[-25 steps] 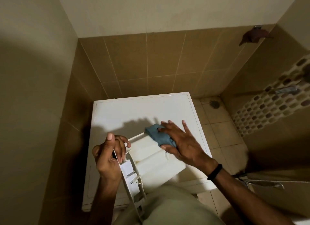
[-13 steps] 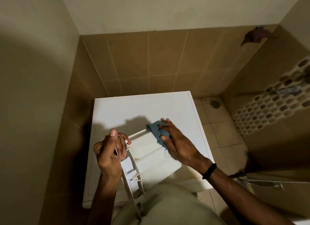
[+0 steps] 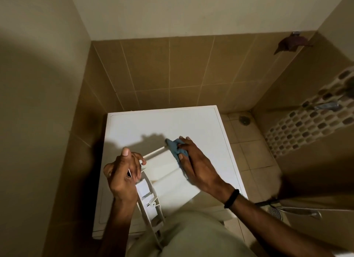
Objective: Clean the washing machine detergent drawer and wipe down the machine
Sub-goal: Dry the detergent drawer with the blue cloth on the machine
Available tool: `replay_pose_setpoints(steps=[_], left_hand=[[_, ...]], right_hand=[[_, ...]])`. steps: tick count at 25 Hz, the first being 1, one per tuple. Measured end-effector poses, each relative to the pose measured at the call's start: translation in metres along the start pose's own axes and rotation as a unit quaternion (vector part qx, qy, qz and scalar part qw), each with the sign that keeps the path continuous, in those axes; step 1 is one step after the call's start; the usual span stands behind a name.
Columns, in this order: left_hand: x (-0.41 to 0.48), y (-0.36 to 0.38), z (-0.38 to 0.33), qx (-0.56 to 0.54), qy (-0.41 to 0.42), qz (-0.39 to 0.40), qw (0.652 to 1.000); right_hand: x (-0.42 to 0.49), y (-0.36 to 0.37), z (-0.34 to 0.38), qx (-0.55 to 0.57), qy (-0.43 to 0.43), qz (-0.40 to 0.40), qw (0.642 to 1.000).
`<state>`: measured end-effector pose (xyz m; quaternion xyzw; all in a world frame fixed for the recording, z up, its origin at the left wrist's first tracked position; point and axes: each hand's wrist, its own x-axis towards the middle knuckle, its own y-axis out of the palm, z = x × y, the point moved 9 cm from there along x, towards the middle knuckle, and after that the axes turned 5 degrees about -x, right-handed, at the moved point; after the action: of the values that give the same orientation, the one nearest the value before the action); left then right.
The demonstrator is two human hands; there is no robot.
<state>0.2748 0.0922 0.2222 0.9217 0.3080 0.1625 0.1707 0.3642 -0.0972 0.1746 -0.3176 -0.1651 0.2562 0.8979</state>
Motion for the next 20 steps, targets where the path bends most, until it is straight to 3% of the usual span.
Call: replay_pose_setpoints(steps=[3, 5, 7, 9, 11, 13, 17, 20], left_hand=[[0.002, 0.005, 0.007, -0.007, -0.013, 0.009, 1.0], [0.0, 0.006, 0.008, -0.022, -0.02, 0.016, 0.999], [-0.001, 0.003, 0.006, -0.029, -0.014, 0.011, 0.999], [0.0, -0.001, 0.004, -0.016, -0.006, 0.009, 1.0], [0.003, -0.004, 0.004, -0.002, -0.004, 0.001, 1.0], [0.005, -0.011, 0.009, -0.003, -0.006, -0.016, 1.0], [-0.003, -0.036, 0.037, 0.061, -0.07, -0.109, 0.99], [-0.033, -0.053, 0.079, 0.078, -0.262, -0.128, 0.953]], right_hand=[[-0.02, 0.042, 0.071, -0.042, -0.14, 0.029, 0.989], [-0.019, 0.042, 0.066, -0.057, -0.176, 0.047, 0.982], [-0.004, 0.019, 0.025, -0.024, -0.098, 0.038, 0.994], [0.0, -0.004, -0.022, 0.051, 0.048, -0.004, 0.998], [-0.008, -0.013, -0.058, 0.175, 0.194, -0.051, 0.964], [-0.014, -0.011, -0.074, 0.269, 0.285, -0.086, 0.916], [-0.019, -0.015, -0.074, 0.28, 0.329, -0.128, 0.893], [-0.024, -0.016, -0.08, 0.236, 0.348, -0.137, 0.897]])
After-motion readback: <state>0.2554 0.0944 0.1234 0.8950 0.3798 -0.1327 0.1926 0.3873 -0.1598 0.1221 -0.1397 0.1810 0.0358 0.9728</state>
